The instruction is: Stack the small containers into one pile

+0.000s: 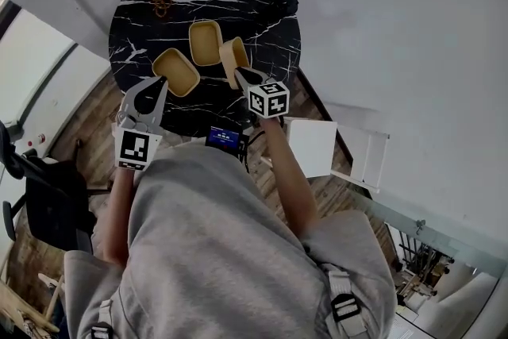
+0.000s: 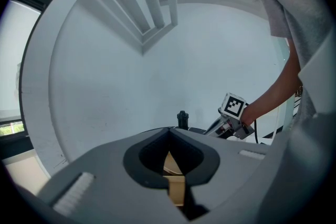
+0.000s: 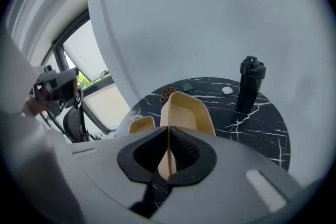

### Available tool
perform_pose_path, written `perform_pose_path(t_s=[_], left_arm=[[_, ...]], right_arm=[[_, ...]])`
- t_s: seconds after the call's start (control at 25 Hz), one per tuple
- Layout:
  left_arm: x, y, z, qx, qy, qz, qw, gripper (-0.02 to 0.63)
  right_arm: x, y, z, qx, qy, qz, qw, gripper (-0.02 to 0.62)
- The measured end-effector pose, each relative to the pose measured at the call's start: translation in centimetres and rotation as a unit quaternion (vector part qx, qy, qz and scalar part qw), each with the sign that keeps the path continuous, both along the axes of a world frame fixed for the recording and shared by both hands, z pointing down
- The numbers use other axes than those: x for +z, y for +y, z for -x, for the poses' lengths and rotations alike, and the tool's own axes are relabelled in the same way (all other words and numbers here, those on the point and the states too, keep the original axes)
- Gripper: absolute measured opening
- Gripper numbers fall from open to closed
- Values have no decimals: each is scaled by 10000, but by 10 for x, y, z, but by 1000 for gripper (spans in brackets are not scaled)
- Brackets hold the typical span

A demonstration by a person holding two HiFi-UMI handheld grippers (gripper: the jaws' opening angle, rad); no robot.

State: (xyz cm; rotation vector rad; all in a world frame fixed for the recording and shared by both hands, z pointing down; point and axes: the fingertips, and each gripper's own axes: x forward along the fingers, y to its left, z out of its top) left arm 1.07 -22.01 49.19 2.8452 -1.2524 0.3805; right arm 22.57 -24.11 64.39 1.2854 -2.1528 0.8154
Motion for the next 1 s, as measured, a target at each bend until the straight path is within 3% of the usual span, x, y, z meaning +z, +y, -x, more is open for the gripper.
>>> perform_pose_path(t_s=[0.16,0.32,0.52,0.8,1.0], left_arm=[[-2,2,0,-27,27,41,10000,0],[-5,-4,6,-114,21,-65,9999,0],[-3,-4,17,-296,4,17,9996,0],[5,-6,34,-412,-60,140,9990,0],[8,-12,43,-496,-54,173,9986,0]], right_arm=[[-11,-30,17,169,-699,87,9974,31],[-5,-63,37,62,-790,171,9967,31],[21,-91,51,83,-601,426,9972,31],[60,-111,61,431,131,758,9961,35],[74,-106,73,103,609,829,9946,37]])
